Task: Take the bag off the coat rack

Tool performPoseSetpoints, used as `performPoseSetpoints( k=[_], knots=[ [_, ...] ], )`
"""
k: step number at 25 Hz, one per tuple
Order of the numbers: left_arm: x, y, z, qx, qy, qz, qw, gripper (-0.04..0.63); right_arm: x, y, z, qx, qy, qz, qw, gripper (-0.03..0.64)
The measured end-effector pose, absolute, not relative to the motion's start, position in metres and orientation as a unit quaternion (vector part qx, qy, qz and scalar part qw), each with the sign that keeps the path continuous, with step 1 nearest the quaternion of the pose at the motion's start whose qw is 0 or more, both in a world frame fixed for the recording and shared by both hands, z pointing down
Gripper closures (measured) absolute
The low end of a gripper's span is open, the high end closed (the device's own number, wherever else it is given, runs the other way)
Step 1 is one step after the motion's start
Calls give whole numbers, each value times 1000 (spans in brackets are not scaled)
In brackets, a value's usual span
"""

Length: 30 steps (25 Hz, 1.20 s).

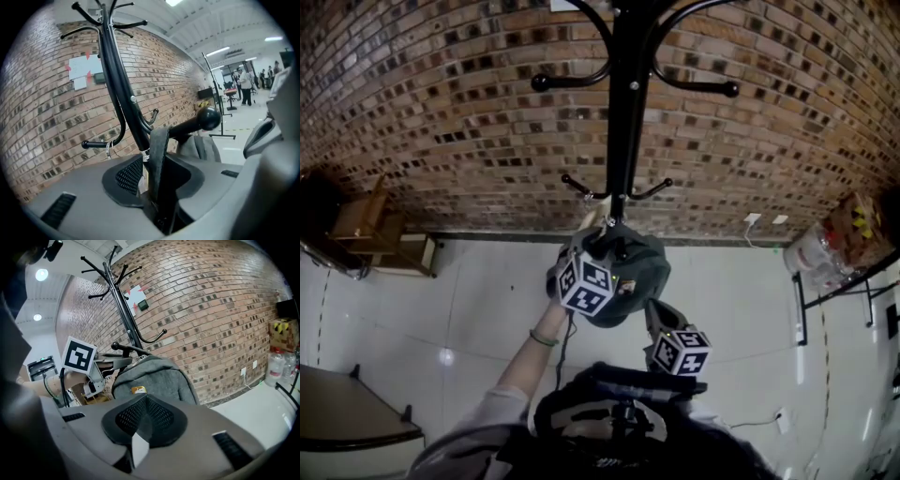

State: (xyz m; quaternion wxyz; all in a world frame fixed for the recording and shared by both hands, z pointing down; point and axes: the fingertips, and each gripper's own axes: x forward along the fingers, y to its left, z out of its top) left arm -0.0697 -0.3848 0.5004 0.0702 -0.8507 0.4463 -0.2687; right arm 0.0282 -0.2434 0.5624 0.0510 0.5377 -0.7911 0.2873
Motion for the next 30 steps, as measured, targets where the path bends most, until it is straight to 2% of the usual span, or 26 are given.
performPoseSetpoints(
  k=[2,5,10,13,23,30],
  knots=[
    [-65,-387,499,-844,452,-274,95,514,32,-247,562,541,-789,287,46,607],
    [-63,-388,494,-845,467,-242,98,535,41,-251,561,543,-788,287,37,607],
    [-69,-385,481,-854,504,-132,14,543,61,-253,562,558,-776,293,31,607],
    [-71,-382,473,-848,518,-108,-4,545,75,-253,564,567,-767,298,30,607],
    [-67,-348,445,-854,511,-98,-6,545,84,-257,559,558,-770,310,14,607],
    [-68,-318,418,-858,506,-90,23,545,93,-252,558,561,-772,298,0,607]
  ],
)
